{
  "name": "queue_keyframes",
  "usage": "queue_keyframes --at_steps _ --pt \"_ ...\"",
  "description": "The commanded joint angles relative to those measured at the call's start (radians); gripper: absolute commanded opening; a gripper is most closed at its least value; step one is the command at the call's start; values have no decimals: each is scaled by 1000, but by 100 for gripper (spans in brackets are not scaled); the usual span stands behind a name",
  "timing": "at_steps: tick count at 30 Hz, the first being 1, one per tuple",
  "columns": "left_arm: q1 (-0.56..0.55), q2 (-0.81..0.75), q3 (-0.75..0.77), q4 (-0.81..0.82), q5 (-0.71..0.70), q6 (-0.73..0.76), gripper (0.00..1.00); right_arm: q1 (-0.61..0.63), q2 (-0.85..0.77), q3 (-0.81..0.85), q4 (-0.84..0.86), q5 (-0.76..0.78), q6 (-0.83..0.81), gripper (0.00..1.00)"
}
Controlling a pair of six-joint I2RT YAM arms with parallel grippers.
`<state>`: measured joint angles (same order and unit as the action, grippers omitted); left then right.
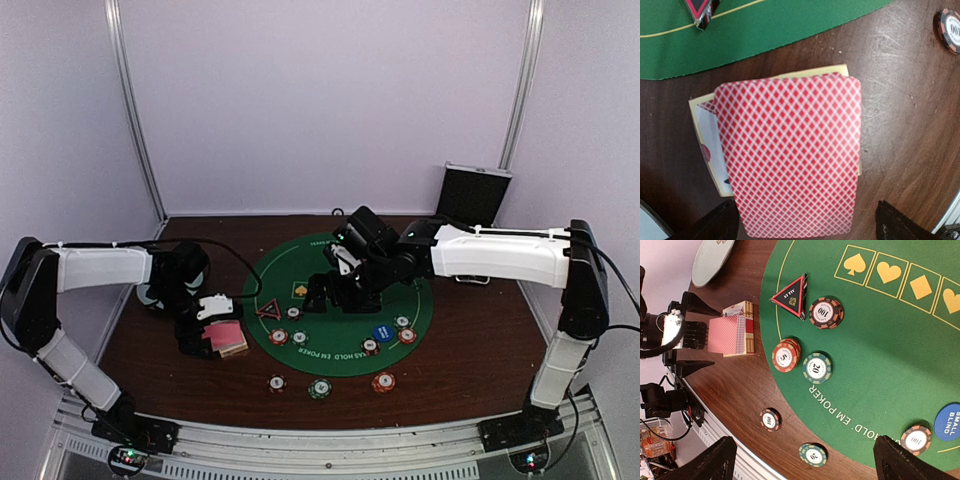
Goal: Distribute texas hold em gaming equipment
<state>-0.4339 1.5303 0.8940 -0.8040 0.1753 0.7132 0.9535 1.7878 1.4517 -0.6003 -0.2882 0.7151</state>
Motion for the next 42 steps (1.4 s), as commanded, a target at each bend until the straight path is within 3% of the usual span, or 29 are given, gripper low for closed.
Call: queue_keyframes --at_steps 1,42 --pt "-6 18 -13 37 1 17 97 2 -34 -6 12 1 12 99" --pt "-3 76 -48 150 -19 -9 97 4 -43 -43 33 -19 15 99"
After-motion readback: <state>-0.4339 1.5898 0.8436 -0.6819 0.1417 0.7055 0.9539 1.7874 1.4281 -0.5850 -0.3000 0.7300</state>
